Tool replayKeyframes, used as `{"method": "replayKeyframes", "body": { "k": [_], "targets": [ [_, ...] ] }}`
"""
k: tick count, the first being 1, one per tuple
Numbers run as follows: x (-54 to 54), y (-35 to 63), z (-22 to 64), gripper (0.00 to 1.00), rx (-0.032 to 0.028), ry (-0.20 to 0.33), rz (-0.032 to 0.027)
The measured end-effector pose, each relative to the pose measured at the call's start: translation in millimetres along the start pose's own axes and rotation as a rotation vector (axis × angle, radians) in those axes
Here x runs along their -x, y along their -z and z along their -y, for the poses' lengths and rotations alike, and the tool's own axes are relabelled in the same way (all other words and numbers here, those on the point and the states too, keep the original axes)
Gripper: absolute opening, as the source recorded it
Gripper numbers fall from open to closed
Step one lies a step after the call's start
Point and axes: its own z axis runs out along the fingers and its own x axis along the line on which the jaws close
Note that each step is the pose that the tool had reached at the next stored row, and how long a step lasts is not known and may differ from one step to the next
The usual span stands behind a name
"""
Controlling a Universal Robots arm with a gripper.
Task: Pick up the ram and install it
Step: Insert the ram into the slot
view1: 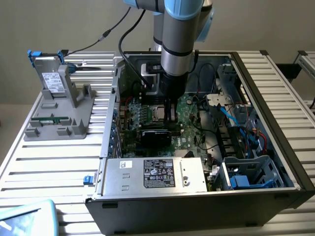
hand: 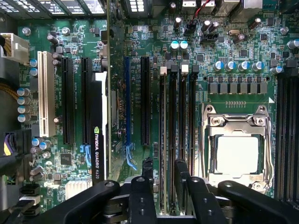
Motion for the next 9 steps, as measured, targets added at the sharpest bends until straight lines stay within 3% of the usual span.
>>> {"method": "replayKeyframes", "body": {
  "k": [9],
  "targets": [
    [0.3, -2.6, 0.1, 0.33, -0.0015, 0.0, -0.0002]
  ]
}}
